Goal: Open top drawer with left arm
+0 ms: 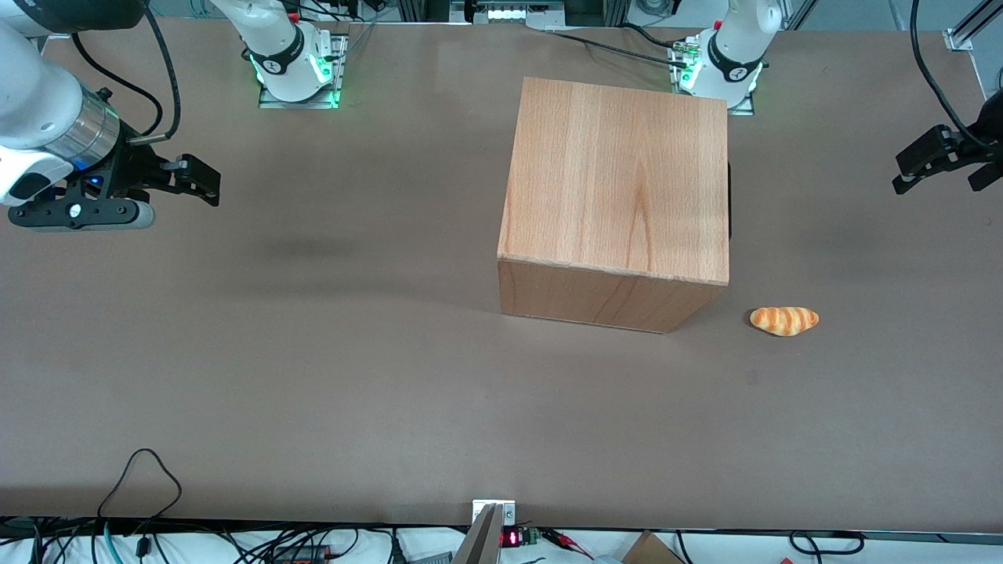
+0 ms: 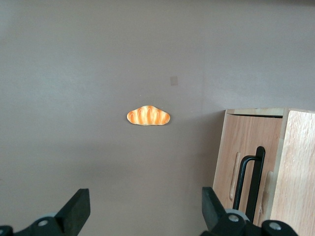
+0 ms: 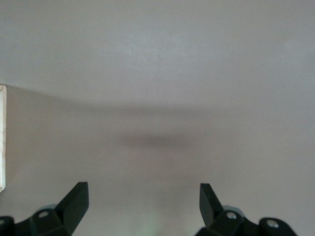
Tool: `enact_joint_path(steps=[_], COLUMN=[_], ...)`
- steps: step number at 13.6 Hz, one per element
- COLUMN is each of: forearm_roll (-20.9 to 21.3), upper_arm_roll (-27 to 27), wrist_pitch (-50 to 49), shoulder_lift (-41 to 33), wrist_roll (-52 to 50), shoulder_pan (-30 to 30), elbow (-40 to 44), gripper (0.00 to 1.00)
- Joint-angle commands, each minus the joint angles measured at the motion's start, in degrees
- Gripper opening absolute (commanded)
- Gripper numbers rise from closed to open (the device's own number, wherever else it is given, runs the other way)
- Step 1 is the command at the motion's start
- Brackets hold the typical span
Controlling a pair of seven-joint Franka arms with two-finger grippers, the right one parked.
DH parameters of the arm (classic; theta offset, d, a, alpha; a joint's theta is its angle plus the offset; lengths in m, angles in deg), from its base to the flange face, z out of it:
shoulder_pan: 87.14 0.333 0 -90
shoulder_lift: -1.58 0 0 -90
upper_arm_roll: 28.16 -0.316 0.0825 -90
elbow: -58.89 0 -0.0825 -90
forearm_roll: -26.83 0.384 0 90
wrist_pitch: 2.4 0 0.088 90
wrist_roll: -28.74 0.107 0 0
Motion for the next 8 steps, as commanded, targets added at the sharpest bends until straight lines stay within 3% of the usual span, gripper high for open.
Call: enact_joint_path(steps=[1,8], forearm_roll=[0.21,0.21], upper_arm_roll=[-0.14,-0.40], wrist_pitch=[-2.96,-3.76], shoulder_lift=[0.22,1.19], wrist_roll=[-0.45,-0.44], shoulder_pan=[-0.60,-0.08], elbow=[1.42,1.78], gripper=[1.00,1.00])
